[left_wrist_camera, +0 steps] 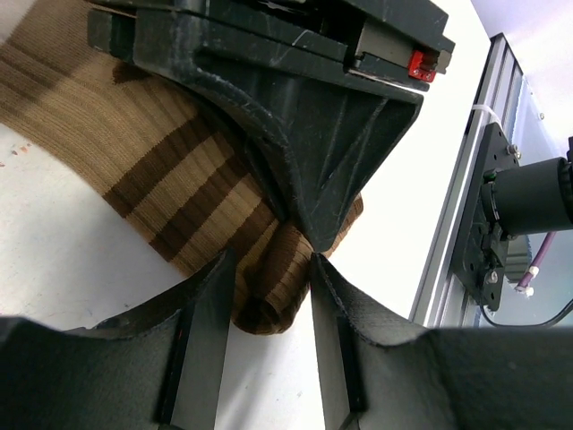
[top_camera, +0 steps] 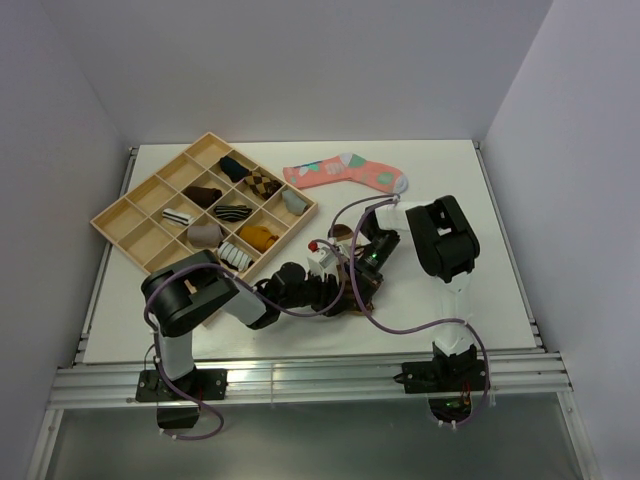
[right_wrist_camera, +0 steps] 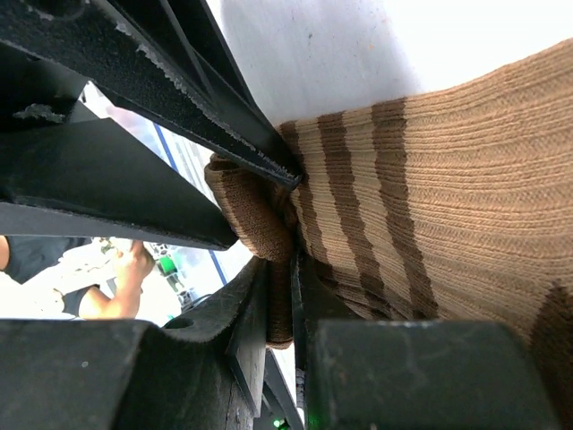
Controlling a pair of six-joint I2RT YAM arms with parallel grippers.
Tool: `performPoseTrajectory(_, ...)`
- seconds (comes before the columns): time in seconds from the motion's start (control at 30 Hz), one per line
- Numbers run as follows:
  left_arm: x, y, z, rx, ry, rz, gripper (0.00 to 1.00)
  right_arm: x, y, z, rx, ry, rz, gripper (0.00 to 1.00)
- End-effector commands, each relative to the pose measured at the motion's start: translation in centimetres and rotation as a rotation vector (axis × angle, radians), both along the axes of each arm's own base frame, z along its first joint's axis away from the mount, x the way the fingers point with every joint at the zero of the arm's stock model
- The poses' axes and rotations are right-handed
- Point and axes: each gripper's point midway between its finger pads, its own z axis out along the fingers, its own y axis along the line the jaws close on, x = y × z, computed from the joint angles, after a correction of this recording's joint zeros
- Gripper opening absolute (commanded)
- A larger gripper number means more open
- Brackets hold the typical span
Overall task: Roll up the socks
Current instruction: Roll the sock at the center of the board.
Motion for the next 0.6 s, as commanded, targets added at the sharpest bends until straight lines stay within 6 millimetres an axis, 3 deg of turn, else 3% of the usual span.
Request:
performPoseTrajectory(0.0, -0.5, -0.2, -0.3, -0.015, 0.006, -0.022, 0.44, 1.1, -0.6, -1.4, -0.022, -0.055, 0.019, 0.11)
performPoseTrajectory(0.07, -0.3, -0.2, -0.6, -0.003, 0.016, -0.013, 0.41, 1.2, -0.7, -1.6, -0.027, -0.063, 0.019, 0.11)
performPoseTrajectory(0.17, -0.2, -0.1, -1.2, 0.029, 0.036, 0.001, 0.28, 1.4, -1.0, -1.9, -0.050, -0.098, 0.022, 0.11)
performPoseTrajectory(0.2, -0.3, 0.0, -1.5, 0.042, 0.047, 0.002, 0.18, 1.5, -1.0, -1.8, -0.053, -0.108, 0.015, 0.11)
performPoseTrajectory(0.27, -0.6, 0.2, -2.0, 0.059, 0.073, 0.000, 0.10, 2.0, -1.3, -1.8, -0.064, -0.158, 0.009, 0.15)
performPoseTrajectory(0.3, -0.7, 0.3, -2.3, 0.070, 0.088, 0.000, 0.01, 2.1, -1.3, -1.7, -0.069, -0.172, 0.007, 0.17)
performPoseTrajectory(0.43, -1.4, 0.6, -3.6, 0.110, 0.153, -0.007, 0.00, 3.2, -1.3, -0.6, -0.061, -0.285, -0.001, 0.30)
performPoseTrajectory(0.57, -2.2, 1.5, -4.9, 0.158, 0.223, 0.012, 0.00, 4.1, -1.7, 0.6, -0.060, -0.368, -0.007, 0.36)
